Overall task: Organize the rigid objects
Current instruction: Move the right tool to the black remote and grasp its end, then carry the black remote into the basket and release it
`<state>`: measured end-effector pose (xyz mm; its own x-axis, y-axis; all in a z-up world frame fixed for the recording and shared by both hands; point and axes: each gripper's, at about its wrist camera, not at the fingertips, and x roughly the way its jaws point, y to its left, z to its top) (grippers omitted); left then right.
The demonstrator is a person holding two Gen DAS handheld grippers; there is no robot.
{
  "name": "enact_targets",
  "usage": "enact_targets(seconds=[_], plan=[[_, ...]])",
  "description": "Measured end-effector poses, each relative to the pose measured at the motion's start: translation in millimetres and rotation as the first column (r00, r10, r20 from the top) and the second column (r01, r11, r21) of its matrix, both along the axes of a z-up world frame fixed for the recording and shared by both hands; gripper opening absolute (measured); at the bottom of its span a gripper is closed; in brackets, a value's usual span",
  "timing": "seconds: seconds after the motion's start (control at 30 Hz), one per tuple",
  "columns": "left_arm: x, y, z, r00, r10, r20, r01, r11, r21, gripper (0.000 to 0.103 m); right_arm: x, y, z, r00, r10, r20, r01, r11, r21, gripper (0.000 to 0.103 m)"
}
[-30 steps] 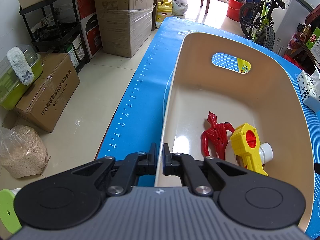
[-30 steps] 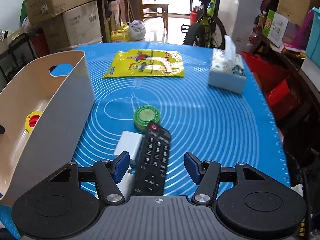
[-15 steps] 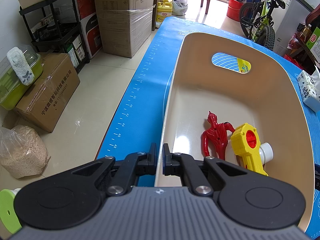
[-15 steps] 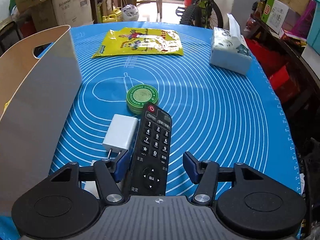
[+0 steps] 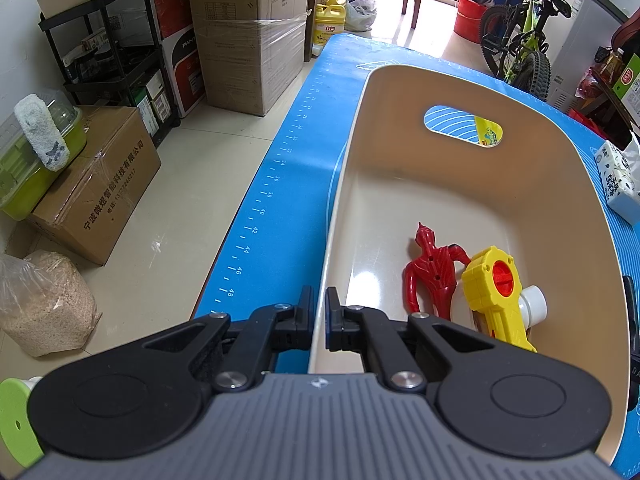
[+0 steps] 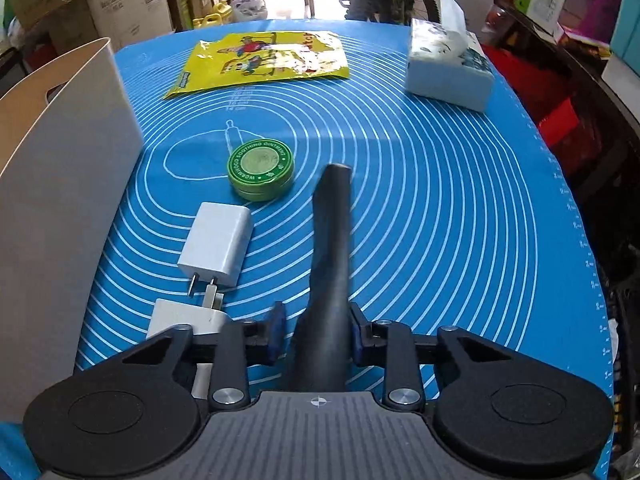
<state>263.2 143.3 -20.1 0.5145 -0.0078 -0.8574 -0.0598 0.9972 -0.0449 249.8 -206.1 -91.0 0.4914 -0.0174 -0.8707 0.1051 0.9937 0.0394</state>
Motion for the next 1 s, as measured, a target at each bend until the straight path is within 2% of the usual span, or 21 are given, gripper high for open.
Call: enact_targets(seconds=[0.2,0.67,0.8,1.0], plan=[[0,1,0,1.000,0.000,0.000,0.000,1.000,0.000,0.006,-5,-1,9,0.999,-0.010,0.040,0.010,1.000,-0.001,0.030],[0,1,0,1.000,0.001,0.000,-0.001,1.000,-0.002,0.006,-7,-5,68,0.979,-0.020,0.203,0.024,1.000,-0.019,0.030],[0,1,0,1.000,0.001,0.000,-0.001,1.000,-0.001,0.006,-5,7,93,0.964,0.008,0.264,-0.009,1.000,0.001,0.030],[0,1,0,1.000,0.000,-0.003,0.000,1.000,0.000,0.006,4,45,130,0.926,0.089,0.366,-0.106,0.994,0.026,0.030]])
